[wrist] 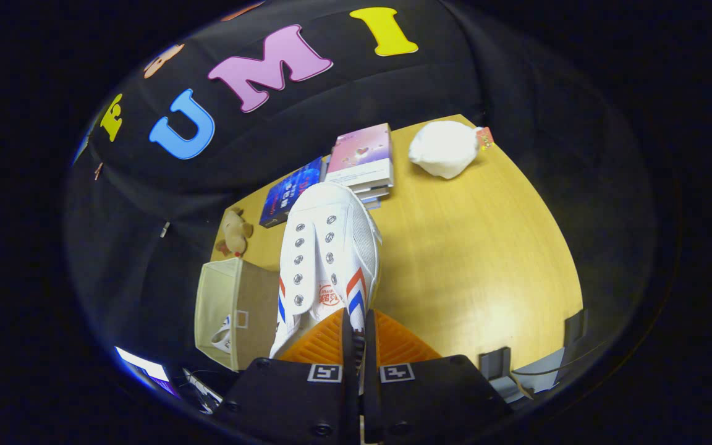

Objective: Open the storage box then place both shoes into the box .Put the left shoe in first, then the right shoe, with the right side of both shoes facing outward in a uniform manner.

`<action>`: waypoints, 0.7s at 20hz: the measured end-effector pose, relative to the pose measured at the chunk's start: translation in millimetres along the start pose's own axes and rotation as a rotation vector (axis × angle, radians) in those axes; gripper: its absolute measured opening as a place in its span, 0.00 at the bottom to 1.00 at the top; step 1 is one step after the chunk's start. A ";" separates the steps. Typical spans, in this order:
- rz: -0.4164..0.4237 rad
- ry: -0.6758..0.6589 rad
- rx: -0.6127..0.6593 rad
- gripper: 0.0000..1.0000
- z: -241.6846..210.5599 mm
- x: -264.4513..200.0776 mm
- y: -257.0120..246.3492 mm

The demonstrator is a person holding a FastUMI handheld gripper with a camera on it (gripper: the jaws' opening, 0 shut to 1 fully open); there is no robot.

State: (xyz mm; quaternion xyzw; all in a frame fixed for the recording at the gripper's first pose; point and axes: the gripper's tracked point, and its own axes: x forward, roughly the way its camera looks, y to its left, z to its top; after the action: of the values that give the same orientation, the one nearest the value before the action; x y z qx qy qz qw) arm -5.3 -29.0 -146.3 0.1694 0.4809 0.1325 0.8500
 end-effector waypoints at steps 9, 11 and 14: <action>0.155 0.091 0.063 0.07 -81.4 42.3 170.8; 0.160 0.108 0.069 0.08 -94.3 52.7 190.4; 0.126 0.116 0.060 0.07 -105.9 72.0 205.6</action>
State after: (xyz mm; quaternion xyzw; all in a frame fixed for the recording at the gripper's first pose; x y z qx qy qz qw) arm -73.3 202.5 -167.3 0.2167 0.5214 0.1808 0.8053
